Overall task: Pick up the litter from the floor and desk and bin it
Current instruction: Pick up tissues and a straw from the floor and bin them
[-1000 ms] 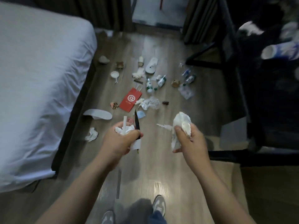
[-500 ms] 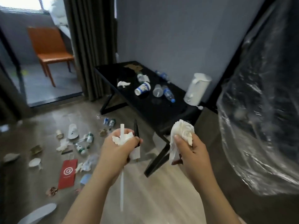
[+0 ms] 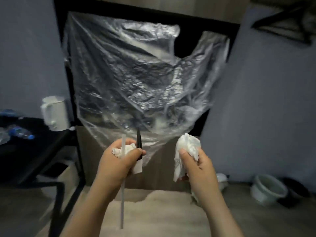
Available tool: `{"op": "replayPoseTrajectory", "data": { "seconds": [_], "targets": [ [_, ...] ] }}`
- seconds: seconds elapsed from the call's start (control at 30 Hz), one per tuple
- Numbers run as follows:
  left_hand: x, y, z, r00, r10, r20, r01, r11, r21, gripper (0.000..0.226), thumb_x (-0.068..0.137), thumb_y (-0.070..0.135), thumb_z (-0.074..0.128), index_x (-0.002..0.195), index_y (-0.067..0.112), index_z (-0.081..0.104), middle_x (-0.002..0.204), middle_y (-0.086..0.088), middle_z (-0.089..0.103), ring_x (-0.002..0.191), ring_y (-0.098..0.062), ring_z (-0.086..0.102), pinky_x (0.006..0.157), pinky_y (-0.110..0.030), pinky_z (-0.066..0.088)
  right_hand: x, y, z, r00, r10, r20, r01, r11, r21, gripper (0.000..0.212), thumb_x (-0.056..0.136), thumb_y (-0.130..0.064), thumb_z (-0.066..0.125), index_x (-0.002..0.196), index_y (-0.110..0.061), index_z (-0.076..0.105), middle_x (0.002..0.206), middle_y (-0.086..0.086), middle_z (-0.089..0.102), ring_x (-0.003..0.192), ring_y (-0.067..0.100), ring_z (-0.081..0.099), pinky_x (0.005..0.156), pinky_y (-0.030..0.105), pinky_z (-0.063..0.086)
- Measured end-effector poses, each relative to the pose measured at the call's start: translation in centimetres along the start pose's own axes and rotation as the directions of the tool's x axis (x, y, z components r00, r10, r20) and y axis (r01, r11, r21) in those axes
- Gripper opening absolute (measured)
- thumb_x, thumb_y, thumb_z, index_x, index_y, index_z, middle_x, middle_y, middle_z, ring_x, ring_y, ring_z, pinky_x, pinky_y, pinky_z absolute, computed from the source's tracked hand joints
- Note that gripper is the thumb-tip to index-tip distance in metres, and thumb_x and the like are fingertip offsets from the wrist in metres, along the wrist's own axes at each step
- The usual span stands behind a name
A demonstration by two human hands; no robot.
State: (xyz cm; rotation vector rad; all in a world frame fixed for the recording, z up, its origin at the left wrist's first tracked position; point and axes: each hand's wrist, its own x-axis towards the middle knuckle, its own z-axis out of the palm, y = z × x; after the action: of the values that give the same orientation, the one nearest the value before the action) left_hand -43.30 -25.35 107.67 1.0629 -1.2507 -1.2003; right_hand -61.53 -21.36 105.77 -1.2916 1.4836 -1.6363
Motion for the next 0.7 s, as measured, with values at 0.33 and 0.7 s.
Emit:
{"op": "replayPoseTrajectory", "data": {
  "seconds": [0.33, 0.7],
  "targets": [
    [-4.6, -0.4, 29.7, 0.921, -0.031, 0.388, 0.054, 0.997, -0.049, 0.017, 0.056, 0.029, 0.07, 0.072, 0.027, 0.063, 0.087, -0.021, 0.069, 0.066, -0.02, 0.055, 0.055, -0.033, 0.044, -2.1, 1.4, -30.5, 0.903, 0.018, -0.429, -0.091, 0.984, -0.151, 0.025, 0.083, -0.041, 0.059, 0.086, -0.016, 0.066, 0.077, 0.0, 0.068, 0.074, 0.014, 0.066, 0.074, 0.049, 0.055],
    [-0.7, -4.5, 51.2, 0.778, -0.099, 0.62, 0.109, 0.994, 0.022, 0.019, 0.075, 0.014, 0.072, 0.09, 0.008, 0.062, 0.094, -0.03, 0.063, 0.068, -0.023, 0.051, 0.061, -0.037, 0.04, 1.7, 6.6, -47.6, 0.714, 0.088, -0.694, -0.149, 0.989, -0.028, 0.014, 0.095, -0.018, 0.056, 0.09, -0.01, 0.066, 0.078, 0.006, 0.065, 0.065, 0.01, 0.061, 0.049, 0.023, 0.049]
  ]
}}
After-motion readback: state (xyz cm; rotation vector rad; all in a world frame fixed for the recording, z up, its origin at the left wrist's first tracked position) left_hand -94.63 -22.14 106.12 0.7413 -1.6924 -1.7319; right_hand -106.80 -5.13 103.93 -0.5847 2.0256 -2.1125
